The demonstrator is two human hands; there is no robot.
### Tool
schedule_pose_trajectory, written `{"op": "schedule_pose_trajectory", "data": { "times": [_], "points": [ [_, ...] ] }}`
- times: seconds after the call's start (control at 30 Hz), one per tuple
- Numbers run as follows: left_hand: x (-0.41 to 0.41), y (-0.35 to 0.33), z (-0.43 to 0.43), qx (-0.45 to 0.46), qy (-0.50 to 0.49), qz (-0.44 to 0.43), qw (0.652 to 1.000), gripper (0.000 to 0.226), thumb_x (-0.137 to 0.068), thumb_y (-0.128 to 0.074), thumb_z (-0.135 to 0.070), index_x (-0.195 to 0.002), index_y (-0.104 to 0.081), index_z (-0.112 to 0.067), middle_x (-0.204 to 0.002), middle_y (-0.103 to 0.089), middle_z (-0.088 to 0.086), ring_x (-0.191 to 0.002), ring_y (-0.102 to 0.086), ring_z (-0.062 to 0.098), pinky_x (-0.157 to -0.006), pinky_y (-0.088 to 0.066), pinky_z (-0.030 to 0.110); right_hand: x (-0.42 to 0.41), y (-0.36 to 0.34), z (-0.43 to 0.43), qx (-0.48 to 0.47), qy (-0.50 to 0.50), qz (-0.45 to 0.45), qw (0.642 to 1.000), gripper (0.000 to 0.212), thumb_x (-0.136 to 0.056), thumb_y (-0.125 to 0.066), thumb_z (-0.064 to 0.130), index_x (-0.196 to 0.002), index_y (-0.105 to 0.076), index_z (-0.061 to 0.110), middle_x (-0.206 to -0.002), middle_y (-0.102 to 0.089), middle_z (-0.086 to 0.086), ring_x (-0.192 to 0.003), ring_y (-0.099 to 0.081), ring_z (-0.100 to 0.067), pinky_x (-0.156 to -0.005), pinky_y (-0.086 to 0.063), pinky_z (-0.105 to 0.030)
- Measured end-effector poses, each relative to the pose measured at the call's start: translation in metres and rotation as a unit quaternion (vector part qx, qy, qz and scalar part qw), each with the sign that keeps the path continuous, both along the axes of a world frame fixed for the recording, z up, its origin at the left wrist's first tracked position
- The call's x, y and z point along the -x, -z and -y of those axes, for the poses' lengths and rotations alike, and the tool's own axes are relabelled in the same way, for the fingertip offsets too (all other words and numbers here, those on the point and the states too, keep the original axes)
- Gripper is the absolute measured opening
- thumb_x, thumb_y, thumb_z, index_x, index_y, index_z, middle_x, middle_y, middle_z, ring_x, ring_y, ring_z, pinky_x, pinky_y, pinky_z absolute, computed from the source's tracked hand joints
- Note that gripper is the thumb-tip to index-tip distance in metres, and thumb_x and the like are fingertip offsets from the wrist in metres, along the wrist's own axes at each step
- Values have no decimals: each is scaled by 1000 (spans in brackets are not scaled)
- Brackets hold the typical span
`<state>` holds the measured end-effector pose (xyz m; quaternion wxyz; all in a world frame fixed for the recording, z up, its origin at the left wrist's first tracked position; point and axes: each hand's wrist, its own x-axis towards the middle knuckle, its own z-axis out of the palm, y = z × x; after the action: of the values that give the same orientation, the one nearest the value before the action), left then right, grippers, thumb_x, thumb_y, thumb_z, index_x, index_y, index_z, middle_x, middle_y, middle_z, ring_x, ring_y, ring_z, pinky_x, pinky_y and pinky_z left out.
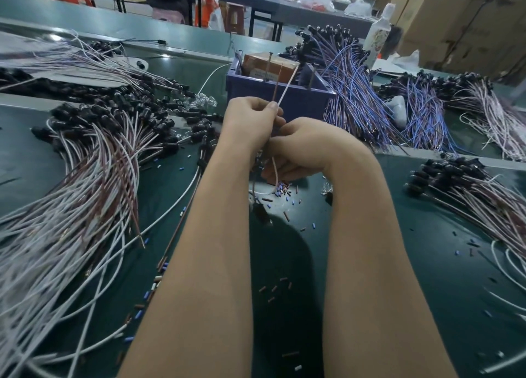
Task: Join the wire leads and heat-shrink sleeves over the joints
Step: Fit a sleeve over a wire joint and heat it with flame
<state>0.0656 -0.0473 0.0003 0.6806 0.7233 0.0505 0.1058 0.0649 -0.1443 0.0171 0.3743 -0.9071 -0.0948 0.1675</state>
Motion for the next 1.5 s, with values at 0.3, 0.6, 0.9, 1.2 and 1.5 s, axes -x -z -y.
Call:
{"op": "schedule_pose_trajectory", "data": {
  "times": [0.3,0.6,0.9,1.2,1.5],
  "points": [
    [-3,2,0,-23,75,-16,997,25,-98,-50,-18,-75,-61,-16,-58,-64,-7,-48,-49,5,-53,-39,23,-15,1,2,-210,198,186,939,23,-93,-48,8,-114,-56,9,-105,-67,-10,-101,-65,-27,-91,-53,-44],
    [-8,6,2,-28,82,-34,996,20,-96,-55,-18,-77,-62,-17,-68,-58,2,-50,-49,5,-56,-47,23,-16,8,4,-265,245,218,907,21,-91,-50,3,-78,-58,18,-73,-65,-1,-84,-68,-28,-82,-56,-48],
    [-9,8,3,-5,74,-35,997,21,-96,-53,-16,-77,-61,-14,-65,-60,2,-54,-54,9,-61,-51,27,-16,11,0,-182,232,238,925,10,-89,-56,14,-82,-62,17,-89,-69,-8,-89,-67,-27,-85,-54,-42],
    [-9,10,6,30,64,-40,997,25,-98,-48,-12,-76,-58,-11,-70,-61,4,-51,-54,7,-56,-52,19,-19,19,2,-180,265,186,929,16,-92,-49,9,-88,-64,6,-93,-69,-18,-88,-67,-31,-82,-55,-39],
    [-15,14,2,70,-1,-34,997,25,-97,-46,-4,-75,-56,-12,-85,-62,12,-71,-60,17,-75,-56,32,-18,20,-2,-142,189,200,951,12,-81,-70,19,-72,-63,24,-87,-71,-8,-86,-68,-25,-79,-56,-38]
  ]
}}
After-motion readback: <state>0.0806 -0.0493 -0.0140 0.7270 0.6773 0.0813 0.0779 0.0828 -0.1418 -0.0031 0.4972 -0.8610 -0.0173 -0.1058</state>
